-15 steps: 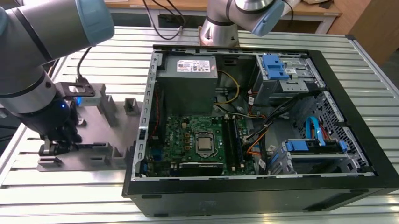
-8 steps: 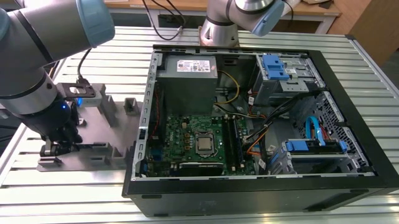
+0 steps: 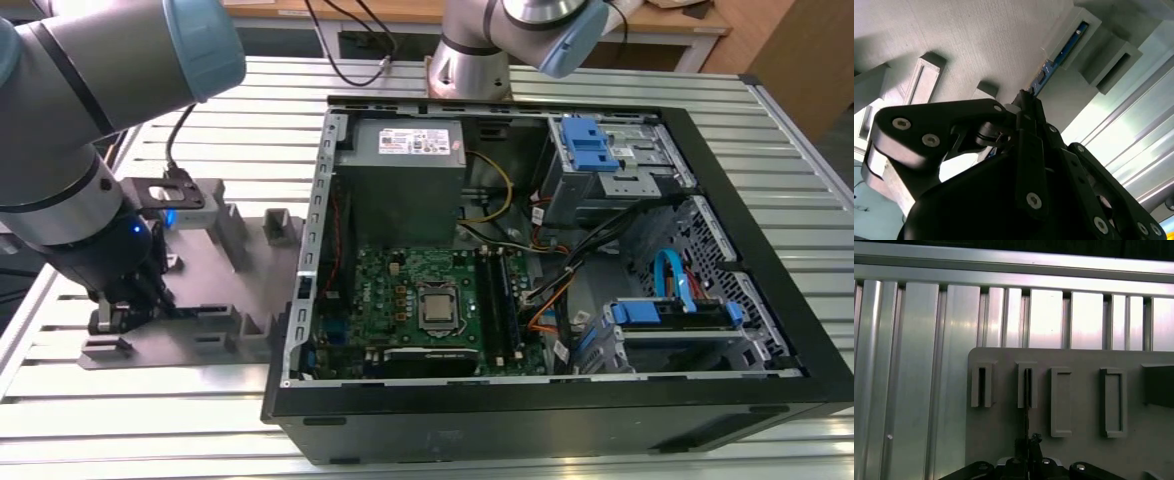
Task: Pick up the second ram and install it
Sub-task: 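Pick up the second ram and move it above second insertion slot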
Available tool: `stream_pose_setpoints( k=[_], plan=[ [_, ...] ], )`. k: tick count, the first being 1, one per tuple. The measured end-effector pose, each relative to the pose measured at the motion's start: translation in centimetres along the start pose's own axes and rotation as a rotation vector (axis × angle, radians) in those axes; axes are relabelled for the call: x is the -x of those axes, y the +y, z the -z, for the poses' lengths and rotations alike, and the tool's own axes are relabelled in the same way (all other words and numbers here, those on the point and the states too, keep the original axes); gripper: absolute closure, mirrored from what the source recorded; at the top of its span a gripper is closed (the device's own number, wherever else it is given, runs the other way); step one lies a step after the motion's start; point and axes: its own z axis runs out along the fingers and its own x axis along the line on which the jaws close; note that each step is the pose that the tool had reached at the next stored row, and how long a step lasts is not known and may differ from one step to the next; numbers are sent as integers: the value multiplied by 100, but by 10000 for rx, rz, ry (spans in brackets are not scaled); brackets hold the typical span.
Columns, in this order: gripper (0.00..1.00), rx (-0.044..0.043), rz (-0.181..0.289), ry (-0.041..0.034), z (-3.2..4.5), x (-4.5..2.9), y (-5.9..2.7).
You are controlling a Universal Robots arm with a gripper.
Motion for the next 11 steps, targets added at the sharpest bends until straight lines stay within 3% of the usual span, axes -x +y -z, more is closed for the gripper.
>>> stream_pose_setpoints(
  k=[11],
  plan=[
    [89,0,0,-2,0,0,0]
  ],
)
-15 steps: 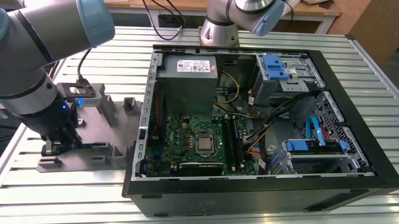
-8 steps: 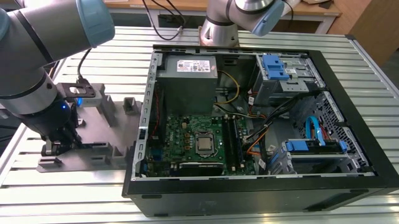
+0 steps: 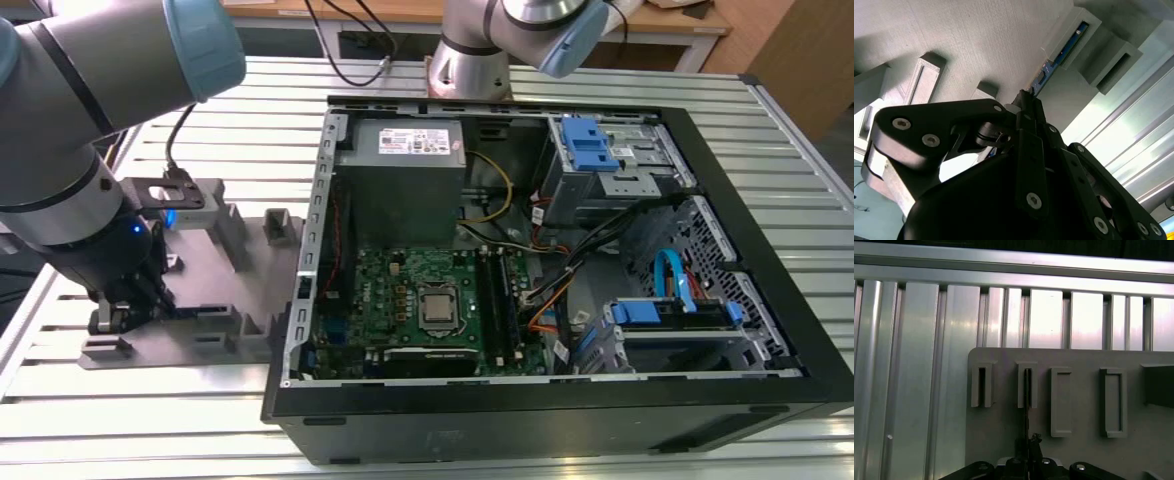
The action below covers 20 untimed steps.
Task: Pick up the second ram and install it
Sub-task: 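Pick up the second ram and move it above second insertion slot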
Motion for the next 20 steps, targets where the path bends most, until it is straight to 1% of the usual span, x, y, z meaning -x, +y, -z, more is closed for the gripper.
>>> stream_pose_setpoints(
  k=[3,5,13,20],
  plan=[
    [89,1,0,1,17,0,1],
    [89,0,0,0,43,1,2],
    [89,-1,0,-9,271,8,11],
    [89,-1,1,-26,422,12,17]
  ],
)
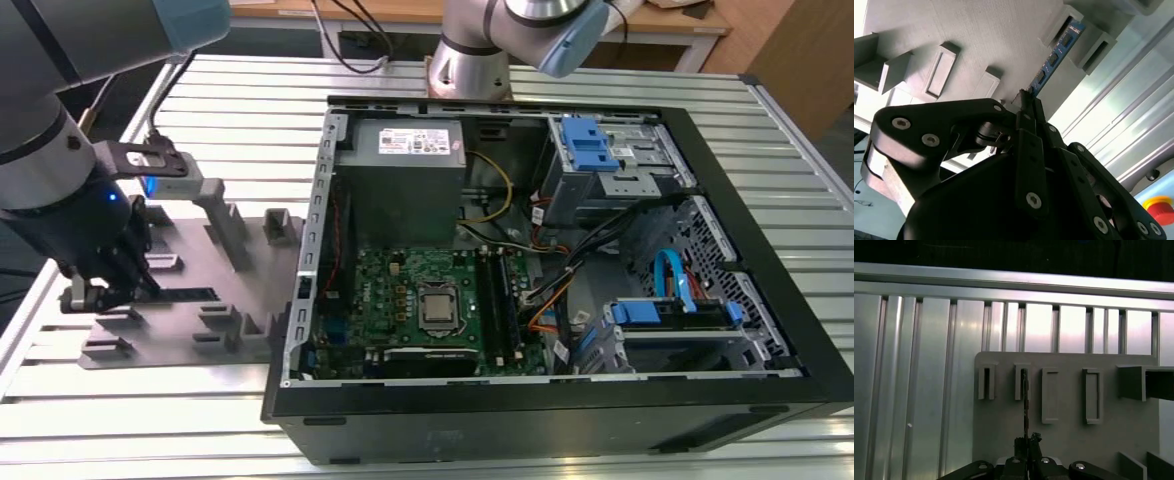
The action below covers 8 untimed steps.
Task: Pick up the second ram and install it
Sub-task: 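Pick up the second ram and move it above second insertion slot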
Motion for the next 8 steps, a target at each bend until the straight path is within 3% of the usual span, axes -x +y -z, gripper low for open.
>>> stream_pose_setpoints(
  k=[8],
  plan=[
    [89,0,1,-20,141,4,6]
  ],
)
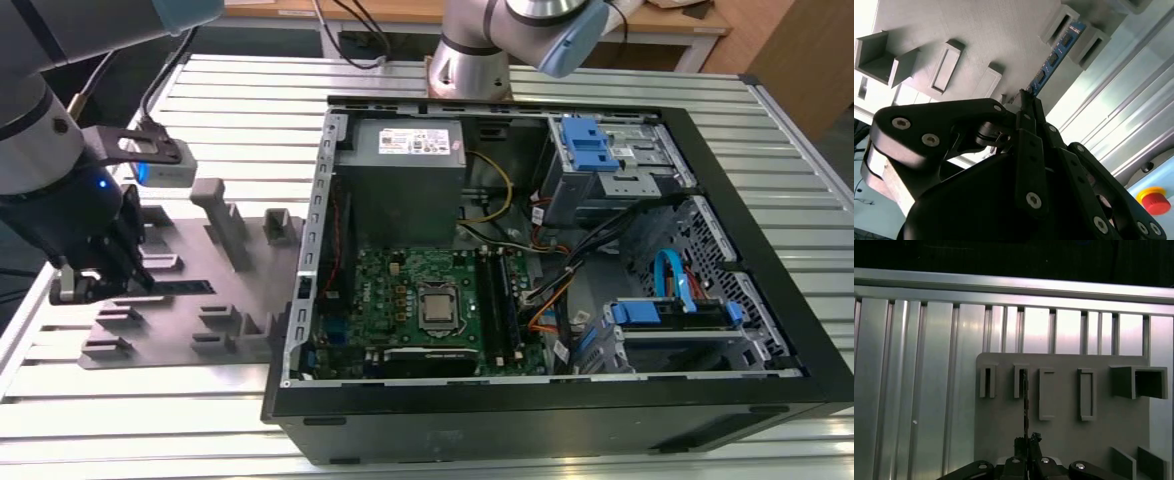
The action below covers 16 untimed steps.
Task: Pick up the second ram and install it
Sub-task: 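Pick up the second ram and move it above second insertion slot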
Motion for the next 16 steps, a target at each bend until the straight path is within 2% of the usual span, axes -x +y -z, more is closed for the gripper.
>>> stream_pose_setpoints(
  k=[16],
  plan=[
    [89,-1,2,-30,294,10,12]
  ],
)
